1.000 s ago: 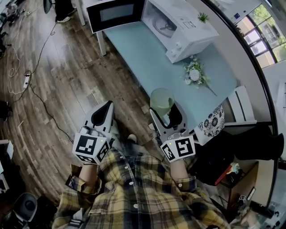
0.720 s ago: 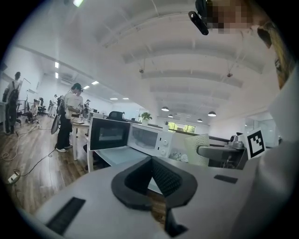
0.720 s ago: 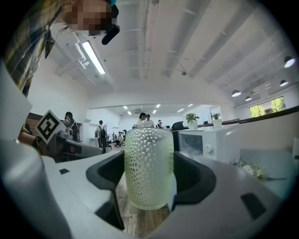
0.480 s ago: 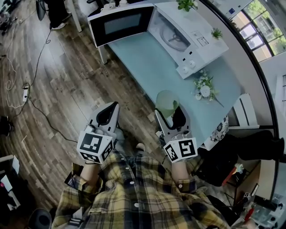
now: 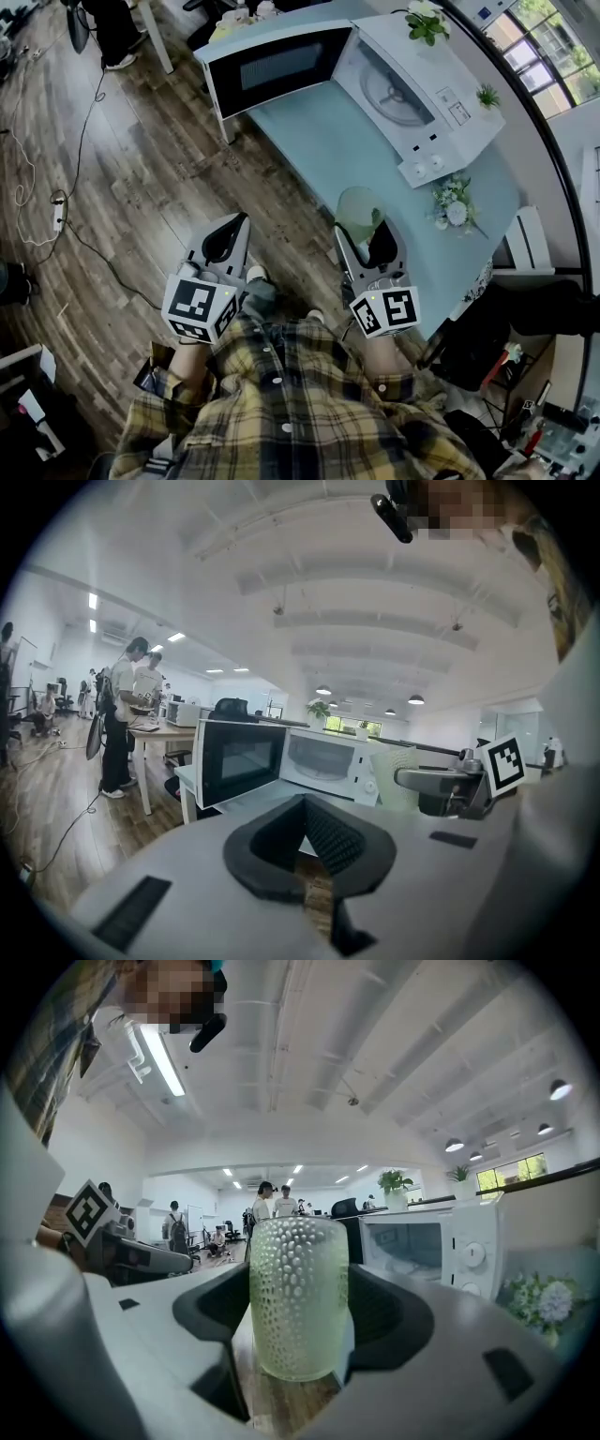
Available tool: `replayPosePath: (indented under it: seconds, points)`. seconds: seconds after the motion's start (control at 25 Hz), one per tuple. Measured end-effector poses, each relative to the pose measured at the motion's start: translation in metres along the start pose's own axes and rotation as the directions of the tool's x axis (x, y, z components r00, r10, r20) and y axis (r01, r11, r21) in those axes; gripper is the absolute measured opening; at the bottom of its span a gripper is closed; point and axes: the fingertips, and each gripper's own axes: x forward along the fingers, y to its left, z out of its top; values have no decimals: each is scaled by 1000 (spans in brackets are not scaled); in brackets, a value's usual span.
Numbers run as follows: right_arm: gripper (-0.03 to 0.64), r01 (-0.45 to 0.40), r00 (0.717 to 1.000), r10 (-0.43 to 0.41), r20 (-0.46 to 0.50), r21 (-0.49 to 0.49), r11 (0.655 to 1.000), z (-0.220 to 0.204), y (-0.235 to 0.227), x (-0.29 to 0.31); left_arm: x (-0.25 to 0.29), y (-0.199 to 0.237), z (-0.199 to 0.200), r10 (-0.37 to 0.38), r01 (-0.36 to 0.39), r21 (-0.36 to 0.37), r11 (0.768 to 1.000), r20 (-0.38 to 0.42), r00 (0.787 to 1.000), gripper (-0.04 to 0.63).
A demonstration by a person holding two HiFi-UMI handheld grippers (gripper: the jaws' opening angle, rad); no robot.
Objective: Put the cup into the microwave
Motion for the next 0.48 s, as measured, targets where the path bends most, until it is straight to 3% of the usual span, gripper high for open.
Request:
replayPosePath:
  seconds: [0.48]
  points:
    - [327,35,999,-35,-4,5,999,3,22,29,2,37,3,-35,35,-15,999,-4,999,-10]
